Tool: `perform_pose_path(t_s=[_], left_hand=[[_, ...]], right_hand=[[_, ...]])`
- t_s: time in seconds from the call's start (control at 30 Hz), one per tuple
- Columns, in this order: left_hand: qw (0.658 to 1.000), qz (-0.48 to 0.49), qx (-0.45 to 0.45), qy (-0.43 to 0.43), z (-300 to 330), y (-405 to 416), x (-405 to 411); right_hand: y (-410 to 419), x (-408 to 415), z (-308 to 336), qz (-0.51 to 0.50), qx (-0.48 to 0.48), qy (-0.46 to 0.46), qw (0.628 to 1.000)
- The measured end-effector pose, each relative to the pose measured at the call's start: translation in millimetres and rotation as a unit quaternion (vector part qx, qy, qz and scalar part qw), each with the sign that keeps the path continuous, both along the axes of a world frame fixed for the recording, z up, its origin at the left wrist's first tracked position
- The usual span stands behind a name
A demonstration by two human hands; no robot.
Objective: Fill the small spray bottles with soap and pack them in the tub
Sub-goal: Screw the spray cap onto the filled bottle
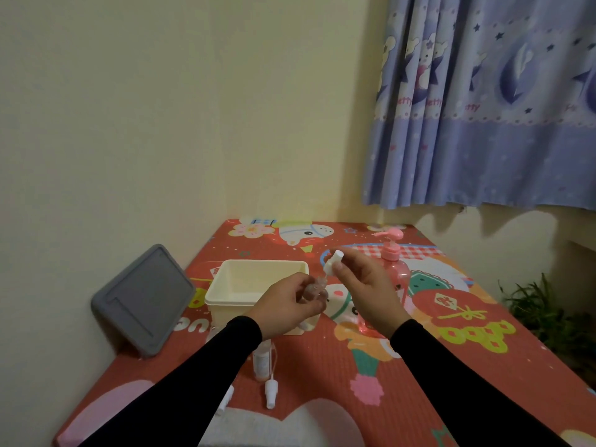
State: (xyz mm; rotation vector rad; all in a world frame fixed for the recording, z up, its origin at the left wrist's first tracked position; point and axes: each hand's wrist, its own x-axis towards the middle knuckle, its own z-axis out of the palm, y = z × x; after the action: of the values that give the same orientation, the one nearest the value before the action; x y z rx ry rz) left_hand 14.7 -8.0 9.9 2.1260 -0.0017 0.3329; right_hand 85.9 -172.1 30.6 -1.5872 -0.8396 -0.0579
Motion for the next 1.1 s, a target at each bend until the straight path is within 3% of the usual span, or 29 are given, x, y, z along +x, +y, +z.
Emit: perform_pose_path(t_s=[0.23, 0.5, 0.8, 1.1], left_hand=[[0.999, -0.028, -0.026, -0.012, 4.0, -3.9, -0.1], [0.996, -0.053, -0.062, -0.019, 12.7, -8.9, -7.8], [0.971, -0.104, -0.21, 0.051, 24.8, -13.5, -12.0], [0.972, -0.096, -0.214, 0.019, 27.7, -14.7, -7.7]], right_hand=[[-1.0, 1.5, -4.3, 0.051, 0.0, 0.083, 0.995], [-2.4, 6.0, 5.3, 0.069, -0.022, 0.082, 0.994], [-8.2, 8.1, 27.4, 0.131, -0.06, 0.08, 0.986], [-0.4, 4.5, 32.9, 0.09, -0.02, 0.1, 0.991]])
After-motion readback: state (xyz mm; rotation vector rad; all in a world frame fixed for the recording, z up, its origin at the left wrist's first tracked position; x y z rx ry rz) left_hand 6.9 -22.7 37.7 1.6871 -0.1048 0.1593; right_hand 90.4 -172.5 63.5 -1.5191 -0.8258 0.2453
